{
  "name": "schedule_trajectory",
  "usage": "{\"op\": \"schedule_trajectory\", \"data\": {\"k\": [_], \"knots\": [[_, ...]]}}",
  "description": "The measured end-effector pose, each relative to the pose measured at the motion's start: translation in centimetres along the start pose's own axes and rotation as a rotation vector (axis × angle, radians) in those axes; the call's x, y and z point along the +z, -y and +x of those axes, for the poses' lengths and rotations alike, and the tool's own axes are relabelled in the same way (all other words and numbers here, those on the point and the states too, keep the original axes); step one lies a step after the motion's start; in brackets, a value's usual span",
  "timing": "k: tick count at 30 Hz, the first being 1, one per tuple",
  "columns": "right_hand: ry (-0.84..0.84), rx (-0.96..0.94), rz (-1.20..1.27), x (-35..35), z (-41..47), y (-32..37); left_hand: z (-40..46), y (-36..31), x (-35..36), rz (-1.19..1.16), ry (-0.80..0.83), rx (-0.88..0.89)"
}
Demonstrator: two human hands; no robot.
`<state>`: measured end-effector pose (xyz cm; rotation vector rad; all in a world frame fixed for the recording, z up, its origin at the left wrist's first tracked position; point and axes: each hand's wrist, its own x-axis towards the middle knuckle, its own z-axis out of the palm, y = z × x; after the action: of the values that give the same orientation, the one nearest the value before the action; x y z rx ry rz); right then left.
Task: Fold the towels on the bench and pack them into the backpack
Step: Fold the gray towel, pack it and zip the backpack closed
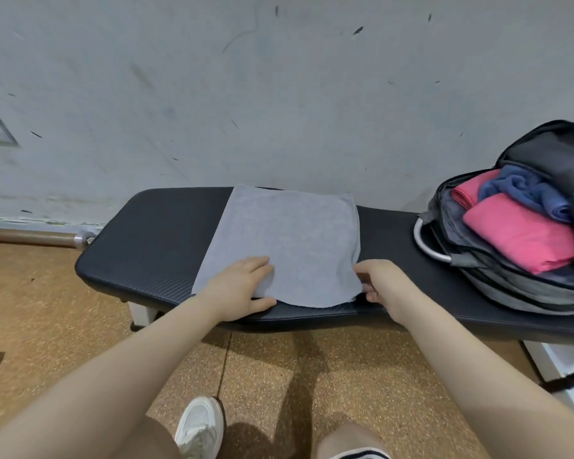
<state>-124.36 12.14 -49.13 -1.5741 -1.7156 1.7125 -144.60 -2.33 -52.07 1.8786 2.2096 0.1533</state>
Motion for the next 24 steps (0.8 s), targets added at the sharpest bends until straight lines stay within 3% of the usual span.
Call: {"op": "schedule_trajectory", "data": {"k": [4,7,11,15,18,24], "knots": [[0.062,-0.429,-0.471,-0.9,-1.2,-1.1,1.5,-3.9,0.8,-0.036,-0.068,0.132],[0.093,-0.566,-0.698,-2.1,-0.4,-2.6,3.4,-7.7,1.8,-0.080,0.003,0.219],[0.134,-0.652,-0.860,-3.0,0.1,-4.8,5.1,-10.2,3.1,-0.039,-0.098,0.114],[0.055,-0.740,-0.958,-3.3,-0.1,-5.9,5.3,-9.4,3.0,-0.412,-0.246,-0.053],[-0.065,-0.933,-1.123,-3.1,-0.1,-6.4,5.1,-8.8,2.0,-0.672,-0.296,-0.182],[-0.155,-1.066,-1.083,-5.1,-0.3,-6.2,5.6,-10.4,0.6,-0.872,-0.409,-0.149]]}}
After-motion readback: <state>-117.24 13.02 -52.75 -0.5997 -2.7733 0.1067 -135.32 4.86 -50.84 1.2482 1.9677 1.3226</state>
